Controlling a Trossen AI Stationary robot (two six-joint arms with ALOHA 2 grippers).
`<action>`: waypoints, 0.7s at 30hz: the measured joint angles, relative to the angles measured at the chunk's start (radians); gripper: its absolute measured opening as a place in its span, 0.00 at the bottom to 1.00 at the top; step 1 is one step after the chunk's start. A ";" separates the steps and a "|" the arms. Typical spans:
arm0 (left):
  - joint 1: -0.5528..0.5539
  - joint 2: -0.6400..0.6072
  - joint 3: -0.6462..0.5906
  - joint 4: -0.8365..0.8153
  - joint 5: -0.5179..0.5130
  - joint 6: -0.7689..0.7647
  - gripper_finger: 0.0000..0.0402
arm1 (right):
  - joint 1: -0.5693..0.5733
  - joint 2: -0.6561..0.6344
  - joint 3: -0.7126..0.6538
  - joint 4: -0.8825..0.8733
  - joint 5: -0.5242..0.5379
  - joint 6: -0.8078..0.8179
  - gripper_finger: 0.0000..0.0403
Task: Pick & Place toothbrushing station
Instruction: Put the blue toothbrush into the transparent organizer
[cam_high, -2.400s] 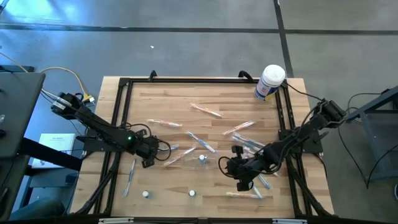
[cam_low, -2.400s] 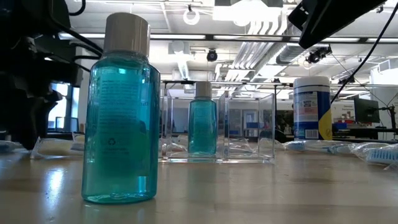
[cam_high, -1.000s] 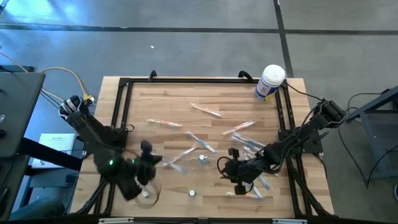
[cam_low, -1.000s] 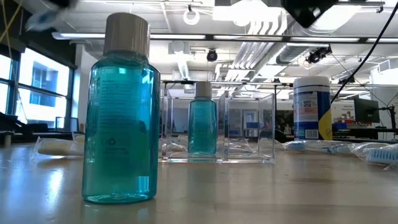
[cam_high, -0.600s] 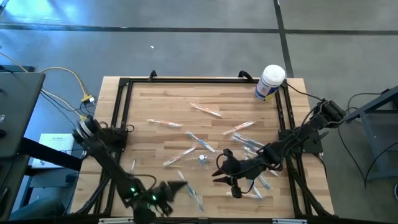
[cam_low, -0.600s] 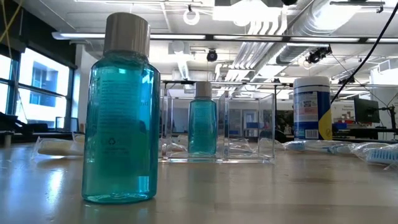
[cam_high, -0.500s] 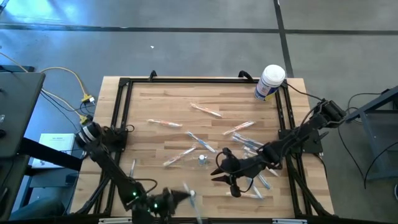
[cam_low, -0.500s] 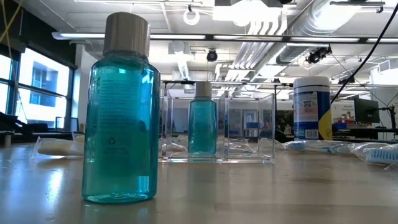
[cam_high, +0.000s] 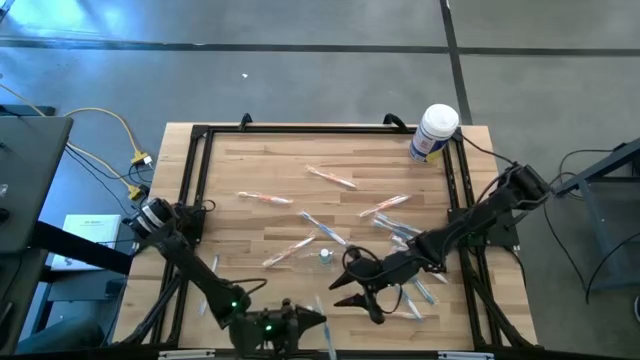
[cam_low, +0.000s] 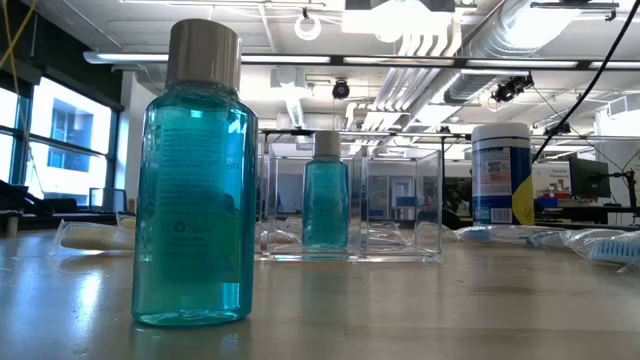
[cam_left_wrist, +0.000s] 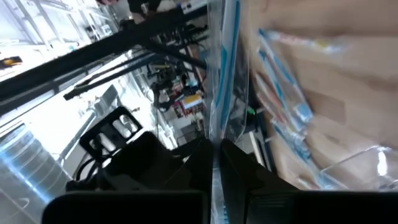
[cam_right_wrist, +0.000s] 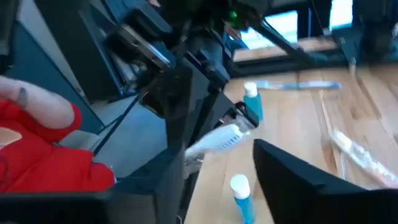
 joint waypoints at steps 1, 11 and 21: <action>0.006 0.005 0.000 0.012 0.000 0.007 0.02 | -0.002 0.013 0.000 0.008 -0.002 0.001 0.51; 0.008 0.018 -0.001 0.010 -0.013 0.008 0.02 | -0.022 0.094 0.000 0.118 -0.074 0.086 0.61; 0.008 0.018 -0.001 -0.009 -0.024 -0.025 0.02 | -0.054 0.166 -0.001 0.260 -0.169 0.089 0.59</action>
